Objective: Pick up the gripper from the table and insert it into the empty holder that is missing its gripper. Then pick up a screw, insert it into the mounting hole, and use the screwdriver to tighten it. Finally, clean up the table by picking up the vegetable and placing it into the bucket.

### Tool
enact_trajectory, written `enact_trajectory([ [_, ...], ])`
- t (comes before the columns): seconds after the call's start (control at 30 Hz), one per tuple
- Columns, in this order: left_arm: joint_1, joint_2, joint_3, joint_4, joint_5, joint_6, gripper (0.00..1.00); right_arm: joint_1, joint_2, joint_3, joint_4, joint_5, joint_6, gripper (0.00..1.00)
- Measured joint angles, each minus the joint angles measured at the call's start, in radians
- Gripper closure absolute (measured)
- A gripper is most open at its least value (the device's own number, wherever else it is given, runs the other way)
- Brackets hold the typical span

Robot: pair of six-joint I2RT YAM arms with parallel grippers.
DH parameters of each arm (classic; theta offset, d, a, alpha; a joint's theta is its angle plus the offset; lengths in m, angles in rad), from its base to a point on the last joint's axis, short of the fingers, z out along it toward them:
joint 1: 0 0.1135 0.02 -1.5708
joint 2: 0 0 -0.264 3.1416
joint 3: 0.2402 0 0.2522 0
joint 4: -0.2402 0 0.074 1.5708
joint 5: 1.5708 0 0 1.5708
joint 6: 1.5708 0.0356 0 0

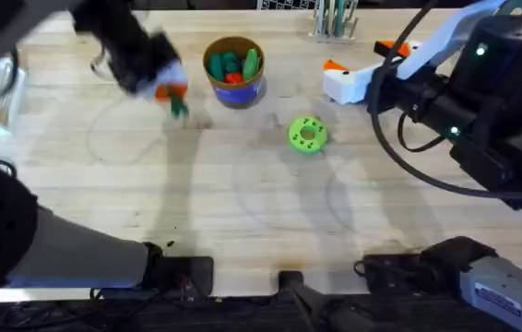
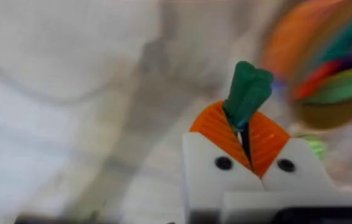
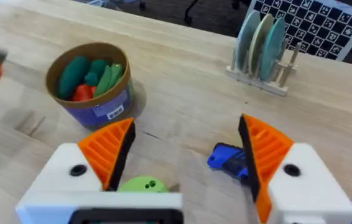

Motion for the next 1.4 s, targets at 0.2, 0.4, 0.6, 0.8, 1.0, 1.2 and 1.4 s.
enact_trajectory([
  [0.2, -0.053, -0.024, 0.092, 0.286, 0.119, 0.106, 0.984, 0.000, 0.000, 0.000, 0.000, 0.000, 0.000, 0.011],
  [0.4, -0.152, 0.030, 0.092, 0.460, 0.177, 0.229, 0.984, 0.000, 0.000, 0.000, 0.000, 0.000, 0.000, 0.010],
  [0.6, -0.163, 0.074, 0.091, 0.474, 0.194, 0.272, 0.676, 0.000, 0.000, 0.000, 0.000, 0.000, 0.000, 0.010],
  [0.8, -0.158, 0.072, 0.091, 0.475, 0.194, 0.278, 0.021, 0.000, 0.000, 0.000, -0.043, 0.000, 0.000, 0.009],
  [1.0, -0.158, 0.063, 0.091, 0.447, 0.196, 0.299, 0.014, 0.000, -0.003, 0.000, -0.136, 0.000, 0.000, 0.010],
  [1.2, -0.158, -0.052, 0.091, 0.344, 0.196, 0.412, 0.014, 0.000, -0.097, 0.025, -0.256, 0.000, 0.000, 0.010],
  [1.4, -0.158, -0.256, 0.091, 0.150, 0.195, 0.592, 0.015, 0.000, -0.213, 0.191, -0.568, 0.000, 0.000, 0.010],
])
